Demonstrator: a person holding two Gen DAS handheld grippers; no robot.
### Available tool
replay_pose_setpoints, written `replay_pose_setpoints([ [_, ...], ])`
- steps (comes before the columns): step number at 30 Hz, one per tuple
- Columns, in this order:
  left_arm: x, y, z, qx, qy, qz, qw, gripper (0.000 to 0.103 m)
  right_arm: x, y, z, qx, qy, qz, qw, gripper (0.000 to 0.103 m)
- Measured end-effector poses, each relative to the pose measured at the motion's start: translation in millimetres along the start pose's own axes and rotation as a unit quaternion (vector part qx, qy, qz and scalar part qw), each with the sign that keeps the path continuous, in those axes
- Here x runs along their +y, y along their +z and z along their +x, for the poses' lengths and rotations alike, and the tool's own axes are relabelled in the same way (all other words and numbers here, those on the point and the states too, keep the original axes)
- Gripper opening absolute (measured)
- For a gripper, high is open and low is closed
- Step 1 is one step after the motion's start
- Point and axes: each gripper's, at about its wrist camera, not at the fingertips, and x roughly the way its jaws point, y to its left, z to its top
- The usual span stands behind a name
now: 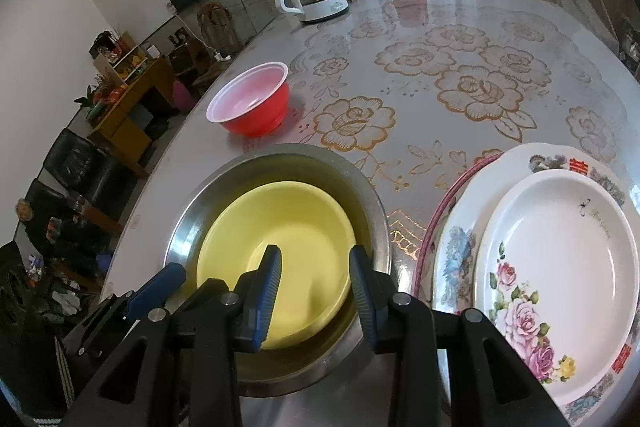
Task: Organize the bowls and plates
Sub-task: 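Open the right gripper and withdraw it from the yellow bowl rim, then move the right gripper to the red-and-pink bowl and grasp its rim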
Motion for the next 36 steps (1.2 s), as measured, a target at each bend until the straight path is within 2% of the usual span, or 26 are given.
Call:
replay_pose_setpoints([
  [4, 2.4, -0.2, -3.4, -0.003, -0.014, -0.009, 0.9999, 0.054, -0.4, -1.4, 0.3, -0.001, 0.006, 0.001, 1.0, 0.035],
  [9, 1.0, 0.6, -12.5, -0.026, -0.021, -0.009, 0.9994, 0.073, -2.8, -3.4, -3.0, -0.003, 0.017, 0.005, 1.0, 0.035],
  [11, 5.1, -0.5, -18.4, -0.044, -0.014, -0.016, 0.9988, 0.085, -1.7, -3.9, -6.7, -0.01, 0.022, -0.002, 1.0, 0.035],
  [12, 7.5, -0.9, -20.2, -0.05, -0.012, -0.021, 0.9985, 0.086, 0.0, -4.0, -9.7, -0.015, 0.025, -0.01, 1.0, 0.035],
  [18, 37.2, 7.5, -23.8, -0.059, 0.004, -0.073, 0.9956, 0.087, 9.9, 6.3, -27.0, -0.043, 0.036, -0.045, 0.997, 0.035],
  [23, 61.7, 19.9, -22.6, -0.056, 0.024, -0.107, 0.9924, 0.087, 11.5, 30.7, -29.7, -0.048, 0.02, -0.06, 0.997, 0.035],
  [26, 72.5, 26.4, -18.9, -0.052, 0.035, -0.119, 0.9909, 0.088, 11.9, 46.3, -25.0, -0.041, 0.02, -0.068, 0.997, 0.035],
  [32, 86.6, 31.3, -12.6, -0.047, 0.032, -0.14, 0.9885, 0.09, 14.0, 87.1, 2.0, -0.018, 0.013, -0.086, 0.996, 0.035],
  [36, 91.7, 35.0, -5.0, -0.04, 0.035, -0.141, 0.9886, 0.09, 15.8, 113.4, 29.2, 0.016, 0.041, -0.074, 0.996, 0.035],
])
